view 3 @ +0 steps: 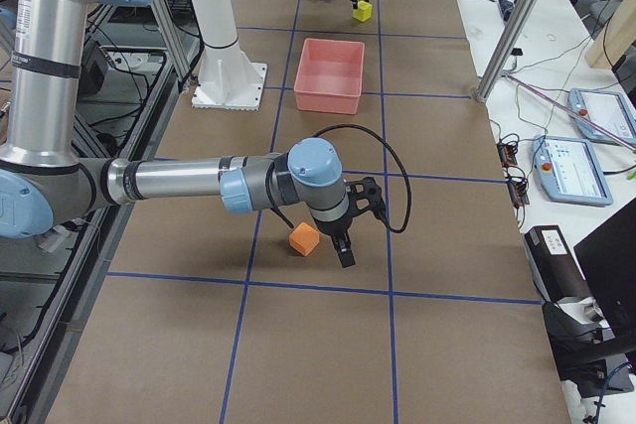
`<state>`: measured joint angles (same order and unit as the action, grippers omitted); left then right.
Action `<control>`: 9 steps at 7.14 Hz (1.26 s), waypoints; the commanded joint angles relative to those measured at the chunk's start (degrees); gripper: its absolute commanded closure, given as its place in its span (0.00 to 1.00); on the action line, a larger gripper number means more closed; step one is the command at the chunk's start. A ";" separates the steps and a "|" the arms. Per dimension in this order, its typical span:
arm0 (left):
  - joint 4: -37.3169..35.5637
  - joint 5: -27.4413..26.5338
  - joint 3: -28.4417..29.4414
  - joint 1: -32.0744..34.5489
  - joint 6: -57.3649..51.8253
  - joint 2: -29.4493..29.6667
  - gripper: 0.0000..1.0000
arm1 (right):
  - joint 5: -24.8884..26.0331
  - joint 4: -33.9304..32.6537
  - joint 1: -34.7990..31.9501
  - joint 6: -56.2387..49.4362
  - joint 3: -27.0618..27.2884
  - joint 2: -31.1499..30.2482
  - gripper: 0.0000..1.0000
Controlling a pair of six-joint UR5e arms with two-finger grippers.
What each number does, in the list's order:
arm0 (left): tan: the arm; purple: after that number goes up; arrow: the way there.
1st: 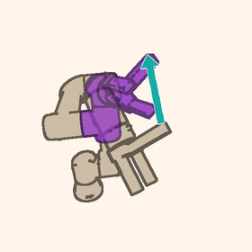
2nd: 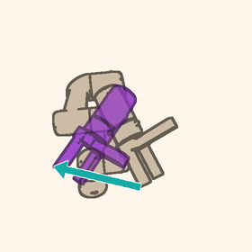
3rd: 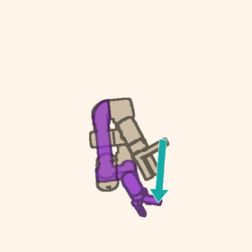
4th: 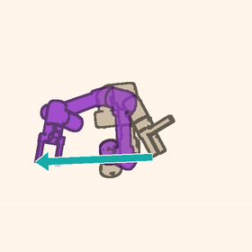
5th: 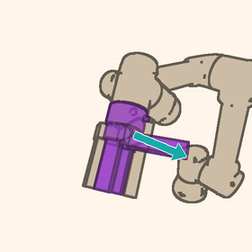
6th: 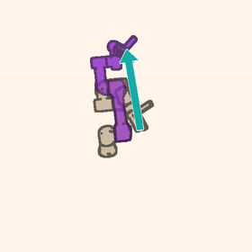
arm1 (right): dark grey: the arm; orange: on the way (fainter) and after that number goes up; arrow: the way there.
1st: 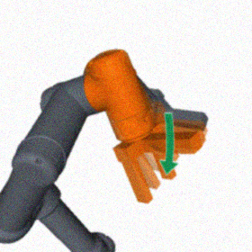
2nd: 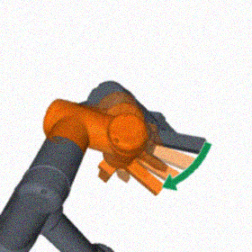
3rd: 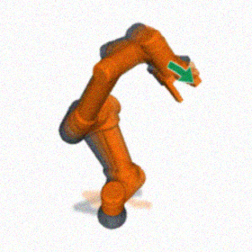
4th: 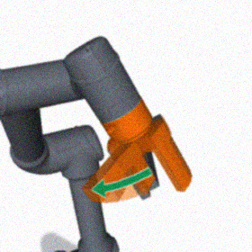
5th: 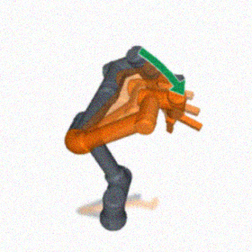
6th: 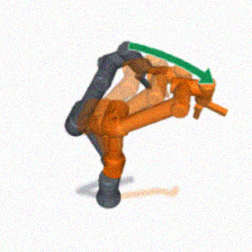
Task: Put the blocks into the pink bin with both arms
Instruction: 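Lower the left gripper onto the yellow cube and close on it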
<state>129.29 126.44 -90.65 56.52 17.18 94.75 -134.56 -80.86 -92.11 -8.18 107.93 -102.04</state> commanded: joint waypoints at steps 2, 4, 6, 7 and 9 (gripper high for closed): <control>-0.53 -0.83 0.81 2.63 0.05 0.09 0.00 | 0.00 0.00 0.00 0.00 -0.09 0.00 0.00; -0.53 -1.28 1.79 2.37 0.93 0.87 0.00 | 0.09 0.00 0.00 0.00 -0.26 0.00 0.00; -0.27 -1.28 2.58 2.02 2.32 0.88 0.00 | 0.09 0.00 0.00 0.00 -0.35 0.00 0.00; -0.09 -1.28 2.67 1.67 2.51 0.88 0.00 | 0.09 0.00 0.00 0.00 -0.35 0.00 0.00; 0.00 -1.28 2.41 0.96 2.77 0.79 0.00 | 0.09 0.00 0.00 0.00 -0.35 0.00 0.00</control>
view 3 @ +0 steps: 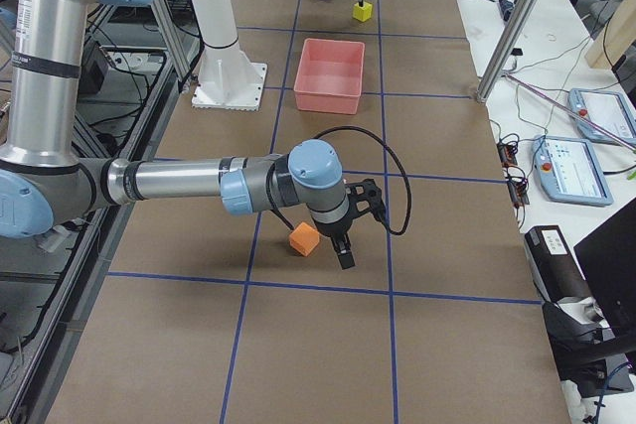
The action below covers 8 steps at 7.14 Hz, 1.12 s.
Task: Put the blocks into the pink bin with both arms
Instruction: 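Lower the left gripper onto the yellow cube and close on it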
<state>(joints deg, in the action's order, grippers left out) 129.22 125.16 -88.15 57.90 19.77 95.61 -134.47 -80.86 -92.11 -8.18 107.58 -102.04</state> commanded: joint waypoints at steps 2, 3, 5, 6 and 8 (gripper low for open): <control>0.07 -1.57 0.08 -2.16 0.09 -0.33 0.00 | 0.00 0.00 0.00 0.00 -0.27 0.00 0.00; 0.24 -2.89 0.52 -3.65 0.70 -0.33 0.00 | 0.00 0.00 0.00 0.00 -0.36 -0.09 0.00; 0.33 -3.25 0.61 -4.90 1.41 -0.33 0.02 | 0.00 0.00 0.00 0.00 -0.36 -0.09 0.00; 0.24 -3.25 0.79 -5.16 1.41 -0.33 0.21 | 0.00 0.00 0.00 0.00 -0.36 -0.09 0.00; 0.24 -3.25 -1.04 -4.99 1.24 -0.07 0.75 | -0.09 0.18 0.00 -0.17 -0.36 0.00 0.00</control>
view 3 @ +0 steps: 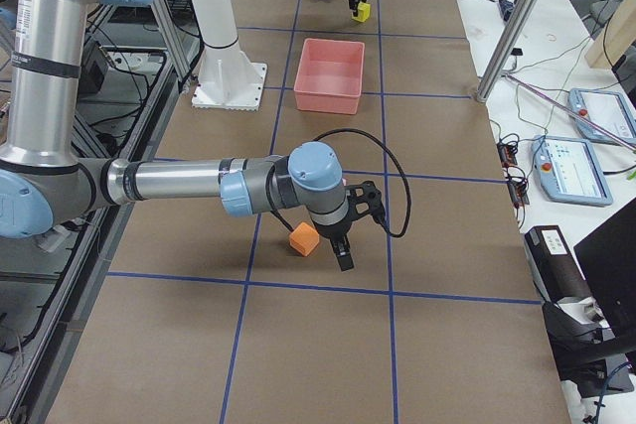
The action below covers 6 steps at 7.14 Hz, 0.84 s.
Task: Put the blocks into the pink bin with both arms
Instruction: 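Lower the left gripper onto the yellow cube and close on it, then carry the yellow cube with the left gripper over the pink bin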
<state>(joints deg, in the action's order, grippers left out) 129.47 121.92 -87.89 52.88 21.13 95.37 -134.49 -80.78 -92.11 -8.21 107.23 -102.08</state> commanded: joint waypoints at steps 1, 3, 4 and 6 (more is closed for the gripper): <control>-0.62 0.24 -4.71 0.37 0.05 0.16 0.86 | -0.07 0.27 0.00 -0.23 0.00 -0.05 0.00; -9.43 0.60 -14.18 0.73 2.93 1.56 0.87 | -3.82 0.27 0.00 -0.06 0.00 0.04 0.00; -19.86 0.51 -21.46 0.73 5.91 4.44 0.87 | -6.11 0.27 0.00 0.03 0.00 0.12 0.00; -33.37 0.42 -28.20 -0.40 16.69 14.35 0.86 | -7.72 0.36 1.57 2.56 0.17 0.48 0.00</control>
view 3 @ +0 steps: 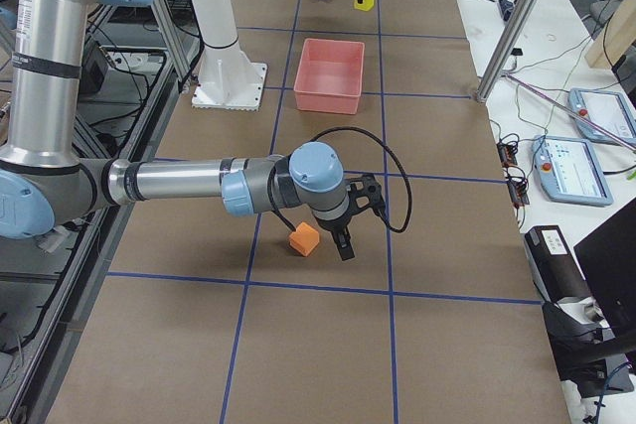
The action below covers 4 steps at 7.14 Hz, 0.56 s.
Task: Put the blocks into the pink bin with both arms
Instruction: 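Carry the yellow cube with the left gripper over the pink bin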
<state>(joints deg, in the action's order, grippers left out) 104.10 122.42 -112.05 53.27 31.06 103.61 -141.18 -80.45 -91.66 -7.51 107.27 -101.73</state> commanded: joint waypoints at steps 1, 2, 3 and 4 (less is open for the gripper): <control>-8.56 -0.68 -3.88 -5.41 12.12 9.65 0.86 | -0.85 1.51 4.18 6.93 0.48 0.30 0.00; -8.83 -4.26 -3.87 -11.28 18.79 12.99 0.86 | -0.24 8.31 7.08 16.29 0.48 0.30 0.00; -11.27 -9.77 -3.79 -16.91 21.29 16.07 0.83 | 1.25 14.56 10.94 25.00 0.39 0.04 0.00; -16.25 -13.74 -3.44 -20.62 21.49 19.93 0.78 | 4.66 18.19 15.59 30.66 0.48 0.21 0.00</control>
<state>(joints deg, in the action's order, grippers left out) 92.62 114.02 -115.73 38.29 50.41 118.92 -139.71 -68.10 -81.45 14.42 107.69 -101.56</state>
